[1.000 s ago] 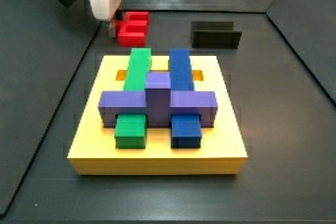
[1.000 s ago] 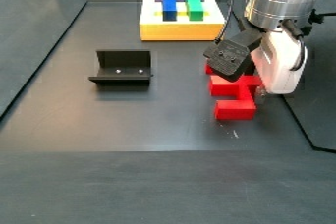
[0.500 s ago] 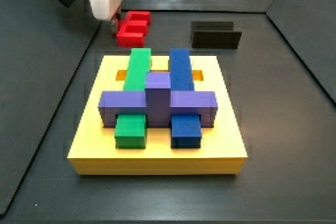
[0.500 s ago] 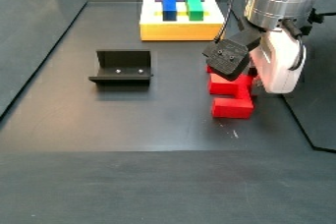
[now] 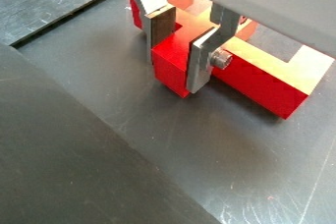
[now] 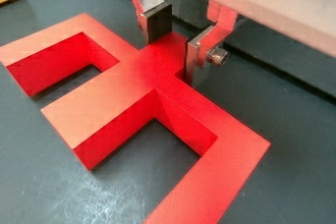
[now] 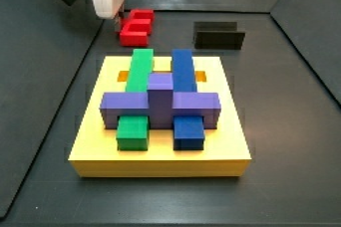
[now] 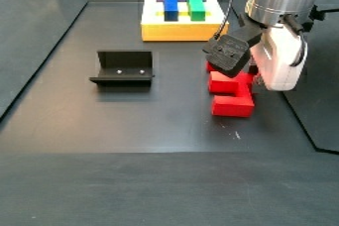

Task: Pick up the red object. Move up. Place the red object on the fixture. Regrasp the red object. Move to above the board. Insert the red object.
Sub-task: Pick up the red object, then move up.

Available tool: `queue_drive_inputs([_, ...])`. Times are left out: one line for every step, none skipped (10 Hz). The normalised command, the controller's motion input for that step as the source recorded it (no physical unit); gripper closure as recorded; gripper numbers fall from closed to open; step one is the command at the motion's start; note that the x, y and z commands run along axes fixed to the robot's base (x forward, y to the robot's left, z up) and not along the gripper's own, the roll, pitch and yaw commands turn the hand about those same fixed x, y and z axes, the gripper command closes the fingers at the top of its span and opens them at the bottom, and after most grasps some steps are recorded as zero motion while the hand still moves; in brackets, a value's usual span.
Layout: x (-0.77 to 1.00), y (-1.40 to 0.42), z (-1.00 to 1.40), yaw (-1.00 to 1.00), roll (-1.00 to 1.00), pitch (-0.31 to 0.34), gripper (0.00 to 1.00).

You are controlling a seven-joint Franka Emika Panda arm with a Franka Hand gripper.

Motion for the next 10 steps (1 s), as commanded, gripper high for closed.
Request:
queue_drive_inputs([0.0, 0.0, 0.0, 0.0, 0.0, 0.0, 1.0])
queue_drive_inputs([0.0, 0.0, 0.0, 0.0, 0.0, 0.0, 1.0])
queue_drive_inputs([0.0, 0.0, 0.0, 0.0, 0.0, 0.0, 1.0])
queue_drive_inputs([0.0, 0.0, 0.0, 0.0, 0.0, 0.0, 1.0])
queue_drive_inputs([0.0, 0.0, 0.0, 0.0, 0.0, 0.0, 1.0])
queue_drive_inputs([0.0, 0.0, 0.0, 0.0, 0.0, 0.0, 1.0])
queue_drive_inputs([0.0, 0.0, 0.0, 0.0, 0.0, 0.0, 1.0])
queue_drive_inputs([0.0, 0.0, 0.83, 0.0, 0.0, 0.0, 1.0])
queue_drive_inputs([-0.05, 0.01, 0.79, 0.02, 0.0, 0.029, 1.0])
queue_drive_inputs([-0.08, 0.01, 0.7, 0.02, 0.0, 0.058, 1.0])
